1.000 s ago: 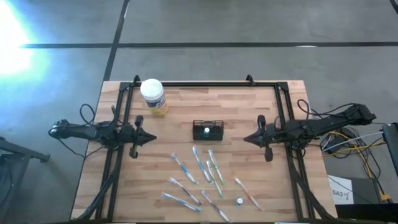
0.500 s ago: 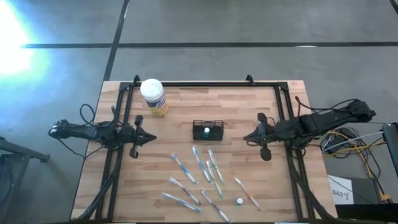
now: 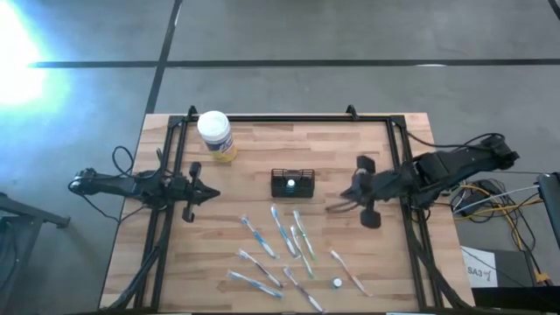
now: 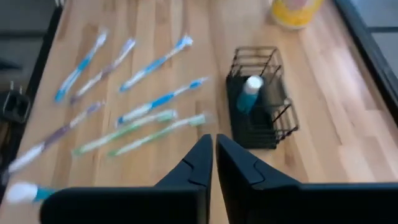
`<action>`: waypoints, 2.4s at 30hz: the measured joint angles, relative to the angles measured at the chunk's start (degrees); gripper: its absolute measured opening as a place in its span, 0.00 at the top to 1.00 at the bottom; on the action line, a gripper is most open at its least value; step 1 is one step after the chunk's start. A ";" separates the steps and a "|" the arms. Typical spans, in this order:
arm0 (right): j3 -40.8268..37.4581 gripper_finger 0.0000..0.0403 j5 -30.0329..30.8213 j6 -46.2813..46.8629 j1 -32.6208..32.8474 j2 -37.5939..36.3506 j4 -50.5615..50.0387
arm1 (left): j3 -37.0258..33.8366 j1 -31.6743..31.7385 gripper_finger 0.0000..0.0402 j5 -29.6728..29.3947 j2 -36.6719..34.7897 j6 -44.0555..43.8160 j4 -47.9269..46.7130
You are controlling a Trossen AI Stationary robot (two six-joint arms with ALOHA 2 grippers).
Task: Pick & Place toothbrushing station
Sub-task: Put the mouthwash into the black mesh organizer
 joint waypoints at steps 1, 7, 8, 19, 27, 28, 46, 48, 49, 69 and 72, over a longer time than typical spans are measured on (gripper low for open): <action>1.56 0.92 -0.01 -0.10 0.76 1.50 -0.80 | 0.00 0.02 0.96 0.00 0.00 -0.66 0.00; 11.98 0.78 -0.02 -0.16 5.81 10.18 -7.18 | 0.00 0.01 0.98 -0.18 0.08 -1.34 0.10; 13.55 0.76 -0.24 -0.19 6.79 11.52 -8.59 | 0.00 0.01 0.98 -0.25 0.16 -1.39 0.11; 24.43 0.59 -5.38 -3.10 18.51 24.65 -11.65 | -0.02 0.01 0.96 -0.17 2.09 -5.66 -0.61; 25.61 0.58 -7.48 -4.40 21.93 32.96 -13.52 | -0.02 0.01 0.98 -0.19 2.97 -7.10 -0.11; 25.59 0.58 -7.63 -4.69 22.38 33.87 -13.89 | -0.02 0.01 0.97 -0.19 2.97 -6.96 -0.11; 25.59 0.58 -9.66 -13.64 23.22 40.55 -11.69 | -0.02 0.00 0.96 -0.84 2.99 -5.54 -0.01; 25.59 0.58 -9.67 -13.95 23.23 40.67 -10.79 | -0.02 0.00 0.96 -1.52 2.97 -5.52 0.09; 25.59 0.58 -9.73 -14.08 23.27 40.67 -10.73 | -0.02 0.02 0.97 -1.69 2.99 -5.52 0.09; 25.52 0.58 -10.36 -29.24 26.73 44.26 -9.05 | -0.02 0.02 0.97 -2.41 4.96 -13.11 -0.33; 25.49 0.58 -9.15 -33.51 26.76 44.27 -9.39 | -0.02 0.02 0.97 -2.68 6.11 -15.06 -0.33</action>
